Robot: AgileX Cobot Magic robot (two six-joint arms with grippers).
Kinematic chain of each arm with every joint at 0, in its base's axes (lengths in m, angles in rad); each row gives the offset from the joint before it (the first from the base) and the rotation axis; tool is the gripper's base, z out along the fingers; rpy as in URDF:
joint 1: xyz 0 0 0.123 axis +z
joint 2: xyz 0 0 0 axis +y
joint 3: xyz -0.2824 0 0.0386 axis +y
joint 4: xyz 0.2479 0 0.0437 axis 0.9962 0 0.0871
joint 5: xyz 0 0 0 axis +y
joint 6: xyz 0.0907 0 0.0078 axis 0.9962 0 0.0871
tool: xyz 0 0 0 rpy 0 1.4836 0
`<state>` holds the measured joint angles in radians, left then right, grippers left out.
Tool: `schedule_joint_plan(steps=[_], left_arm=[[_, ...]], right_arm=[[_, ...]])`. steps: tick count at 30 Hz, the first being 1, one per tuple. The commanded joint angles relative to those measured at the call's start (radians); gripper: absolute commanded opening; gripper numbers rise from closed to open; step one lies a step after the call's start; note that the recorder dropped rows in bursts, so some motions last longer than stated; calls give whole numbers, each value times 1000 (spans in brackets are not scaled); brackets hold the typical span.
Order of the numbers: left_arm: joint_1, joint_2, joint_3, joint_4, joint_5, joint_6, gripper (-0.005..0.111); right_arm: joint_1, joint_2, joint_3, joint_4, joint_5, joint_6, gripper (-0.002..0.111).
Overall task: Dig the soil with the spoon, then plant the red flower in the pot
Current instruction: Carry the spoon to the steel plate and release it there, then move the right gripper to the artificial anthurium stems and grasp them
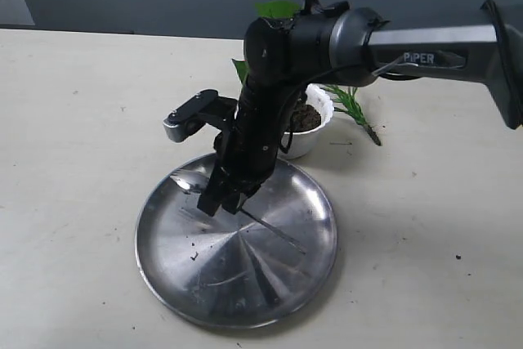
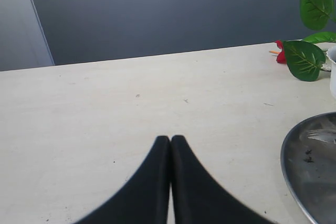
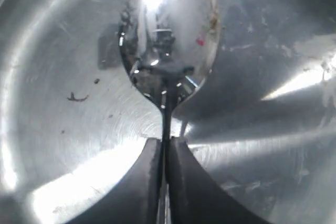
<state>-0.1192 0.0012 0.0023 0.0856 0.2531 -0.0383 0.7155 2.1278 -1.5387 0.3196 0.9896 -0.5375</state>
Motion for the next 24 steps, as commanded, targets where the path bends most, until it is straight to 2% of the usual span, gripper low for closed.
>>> schedule_joint_plan(steps=[1,4,7,8,10,15,18,20,24], left_arm=[[-5,-1,-2,-2,-14,-4,1],[-5,-1,-2,-2,-14,-4,1],[-5,-1,-2,-2,-14,-4,1],[-5,-1,-2,-2,-14,-4,1],[-5,-1,-2,-2,-14,-4,1],[-5,-1,-2,-2,-14,-4,1],[-5,-1,-2,-2,-14,-4,1],[-5,-1,-2,-2,-14,-4,1],[-5,-1,-2,-2,-14,-4,1]], right_arm=[[2,-3,-3,-2,4,-9,-1],[2,-3,-3,-4,29,-11,8],[2,-6,-3,-6,108,-11,40],[2,-11,-3,-9,139,-11,43],[2,-46,-3,-9,200,-11,41],[-81,-225,-3,-43,13,6,38],[-220,-301,-3,-167,-198,139,38],[-327,-281,-9,-177,-304,149,38],[-434,-143,-112,-177,-194,108,38]])
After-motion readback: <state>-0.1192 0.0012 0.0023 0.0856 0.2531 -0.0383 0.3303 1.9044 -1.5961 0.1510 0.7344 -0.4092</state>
